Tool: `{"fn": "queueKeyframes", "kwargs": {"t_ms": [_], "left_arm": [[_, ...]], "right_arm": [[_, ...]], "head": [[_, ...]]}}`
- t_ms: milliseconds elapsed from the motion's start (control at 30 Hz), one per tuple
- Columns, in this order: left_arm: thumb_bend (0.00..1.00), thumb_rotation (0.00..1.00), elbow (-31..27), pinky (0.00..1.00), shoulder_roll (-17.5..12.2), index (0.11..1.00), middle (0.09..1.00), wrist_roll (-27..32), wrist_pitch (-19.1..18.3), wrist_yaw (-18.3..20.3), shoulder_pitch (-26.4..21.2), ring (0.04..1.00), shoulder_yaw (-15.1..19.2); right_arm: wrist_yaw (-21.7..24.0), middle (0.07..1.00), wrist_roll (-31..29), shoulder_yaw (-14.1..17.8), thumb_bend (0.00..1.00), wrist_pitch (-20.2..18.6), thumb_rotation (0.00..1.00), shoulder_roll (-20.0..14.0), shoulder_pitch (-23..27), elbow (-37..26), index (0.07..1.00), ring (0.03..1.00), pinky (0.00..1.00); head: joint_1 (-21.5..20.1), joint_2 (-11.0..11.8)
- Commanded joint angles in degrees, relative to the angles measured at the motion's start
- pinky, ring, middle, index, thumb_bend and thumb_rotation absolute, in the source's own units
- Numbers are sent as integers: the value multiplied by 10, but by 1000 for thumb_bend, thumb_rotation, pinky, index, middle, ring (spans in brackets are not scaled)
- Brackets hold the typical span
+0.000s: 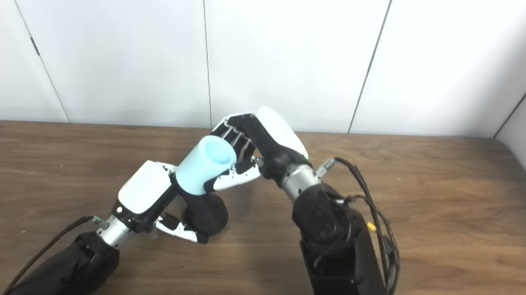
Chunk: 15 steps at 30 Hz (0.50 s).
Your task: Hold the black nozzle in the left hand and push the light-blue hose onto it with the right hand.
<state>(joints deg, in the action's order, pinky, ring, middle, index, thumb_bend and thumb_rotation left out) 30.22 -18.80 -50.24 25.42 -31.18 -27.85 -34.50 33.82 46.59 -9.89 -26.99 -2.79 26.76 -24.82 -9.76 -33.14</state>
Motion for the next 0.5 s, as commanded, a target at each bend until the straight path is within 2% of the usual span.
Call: {"fn": "queueKeyframes", "kwargs": {"t_ms": [0,233,467], "left_arm": [[517,0,125,327,115,521,426,28,15,-35,139,356,-74],[518,0,134,346,120,520,435,23,15,-34,134,377,-71],[518,0,141,342,123,520,433,20,15,-33,131,373,-69]], "right_arm": [[39,481,46,19,519,1,0,14,64,-58,504,409,276],[78,475,76,20,520,1,0,9,90,-65,503,410,272],[146,504,118,4,520,1,0,-20,124,-78,474,437,304]], "head": [[0,1],[-4,-1],[-7,-1]]}}
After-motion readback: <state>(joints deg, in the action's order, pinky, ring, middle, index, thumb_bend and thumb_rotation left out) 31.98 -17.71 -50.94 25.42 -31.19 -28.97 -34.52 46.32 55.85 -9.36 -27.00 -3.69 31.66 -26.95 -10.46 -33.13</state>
